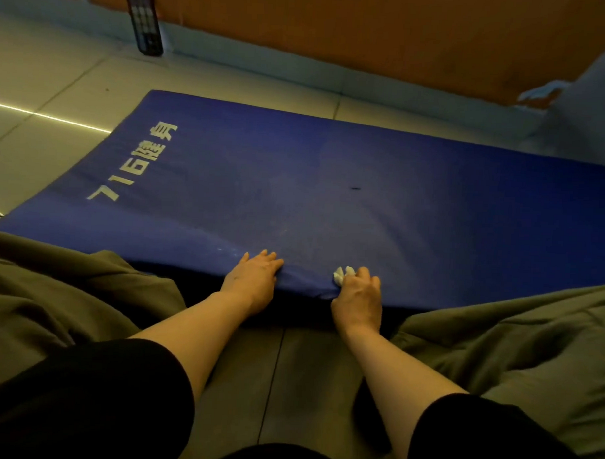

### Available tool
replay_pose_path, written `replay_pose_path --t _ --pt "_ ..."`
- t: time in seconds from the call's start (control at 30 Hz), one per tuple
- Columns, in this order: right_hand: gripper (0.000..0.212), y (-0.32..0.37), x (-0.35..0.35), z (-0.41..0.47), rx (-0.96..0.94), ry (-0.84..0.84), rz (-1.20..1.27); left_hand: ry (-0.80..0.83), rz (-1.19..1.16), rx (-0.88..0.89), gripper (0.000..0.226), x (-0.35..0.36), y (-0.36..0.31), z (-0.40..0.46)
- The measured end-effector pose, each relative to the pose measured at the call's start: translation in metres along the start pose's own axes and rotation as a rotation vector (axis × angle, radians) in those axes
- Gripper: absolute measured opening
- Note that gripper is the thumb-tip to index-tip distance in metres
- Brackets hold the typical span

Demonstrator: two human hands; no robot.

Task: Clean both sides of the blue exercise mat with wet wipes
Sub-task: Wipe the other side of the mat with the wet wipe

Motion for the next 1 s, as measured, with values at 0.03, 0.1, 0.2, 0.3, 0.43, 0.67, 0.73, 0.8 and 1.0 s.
replay_pose_path --t 0.03,0.1,0.2,0.3,0.43,0.67,0.73,0.8,1.0 --pt "0.03 0.01 0.001 -0.004 -0.029 0.02 0.0 -0.008 0.0 -0.006 0.05 -0.001 0.001 0.001" --pt "0.04 0.043 0.009 -0.018 -0.178 0.109 0.017 -0.028 -0.007 -0.017 0.05 -0.001 0.001 0.002" --pt "0.043 0.078 0.025 -0.04 -0.338 0.206 0.059 -0.045 -0.04 -0.04 0.051 0.0 0.0 0.005" --pt "0.027 0.07 0.02 -0.025 -0.366 0.114 0.083 -0.035 -0.027 -0.045 0.053 0.0 0.0 0.009" --pt "0.021 0.0 0.007 0.033 0.025 0.01 0.042 -0.03 -0.008 -0.044 0.055 0.002 -0.002 0.013" --pt "0.025 0.062 0.03 0.008 -0.216 0.164 0.178 -0.103 -0.026 -0.088 0.052 0.006 -0.001 0.026" --pt "0.019 0.078 0.039 -0.003 -0.327 0.228 0.177 -0.158 -0.018 -0.099 0.047 0.003 0.001 0.029" --pt "0.016 0.065 0.039 0.011 -0.29 0.2 0.152 -0.195 0.01 -0.096 0.042 -0.003 0.002 0.03" --pt "0.021 -0.011 0.018 0.071 0.184 -0.044 0.19 -0.185 0.077 -0.134 0.041 -0.012 0.007 0.034"
Point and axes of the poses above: each hand's wrist, its own z-axis towards the middle knuckle, its own x-axis out of the palm, y = z × x, the point moved 7 cm from there along z, towards the middle knuckle, and after that the axes turned 14 degrees about x, right-handed, at the moved point
